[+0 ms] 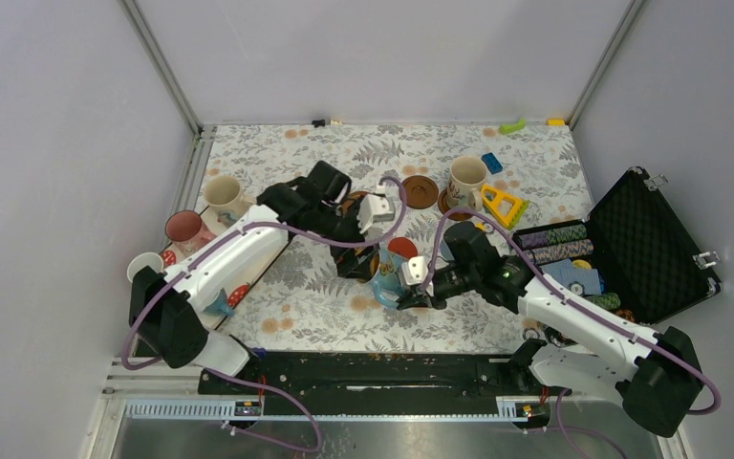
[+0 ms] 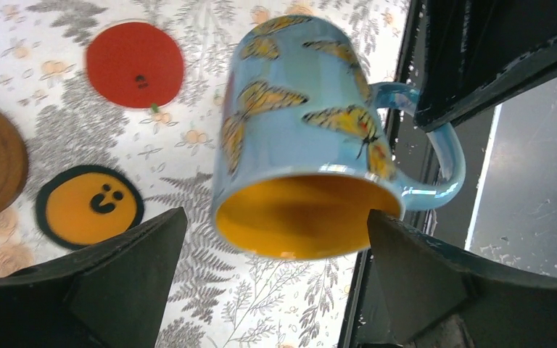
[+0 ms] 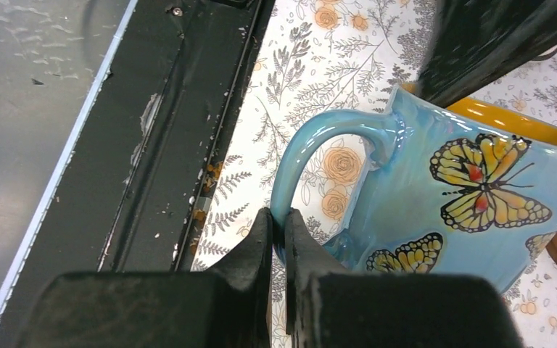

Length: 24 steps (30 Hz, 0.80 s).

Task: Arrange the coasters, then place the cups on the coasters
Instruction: Place the cup on the coaster.

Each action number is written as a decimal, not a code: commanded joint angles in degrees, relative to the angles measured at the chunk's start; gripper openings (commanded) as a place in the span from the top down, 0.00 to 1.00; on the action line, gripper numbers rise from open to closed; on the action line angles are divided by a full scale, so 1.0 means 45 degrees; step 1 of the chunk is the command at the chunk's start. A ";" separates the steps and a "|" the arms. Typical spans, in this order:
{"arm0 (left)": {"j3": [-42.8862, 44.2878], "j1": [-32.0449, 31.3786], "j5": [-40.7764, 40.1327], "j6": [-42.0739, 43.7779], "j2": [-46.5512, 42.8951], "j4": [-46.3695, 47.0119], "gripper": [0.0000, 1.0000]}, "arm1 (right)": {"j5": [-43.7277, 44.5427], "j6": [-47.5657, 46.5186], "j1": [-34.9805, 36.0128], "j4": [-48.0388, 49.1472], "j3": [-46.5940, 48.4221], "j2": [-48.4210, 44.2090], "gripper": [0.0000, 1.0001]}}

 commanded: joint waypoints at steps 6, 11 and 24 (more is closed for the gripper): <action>-0.0289 0.1776 0.1072 -0.0017 -0.0668 0.0407 0.01 | -0.1132 -0.0806 -0.0021 0.1278 0.0888 -0.0624 1.00; 0.0061 0.1572 0.1049 -0.0010 0.0336 0.0185 0.01 | -0.1705 -0.0664 -0.0020 0.1038 0.1114 -0.0661 1.00; 0.1341 0.0609 0.2266 0.0659 0.1548 -0.1493 0.80 | -0.0677 0.0190 -0.0013 0.2444 0.1045 -0.0423 1.00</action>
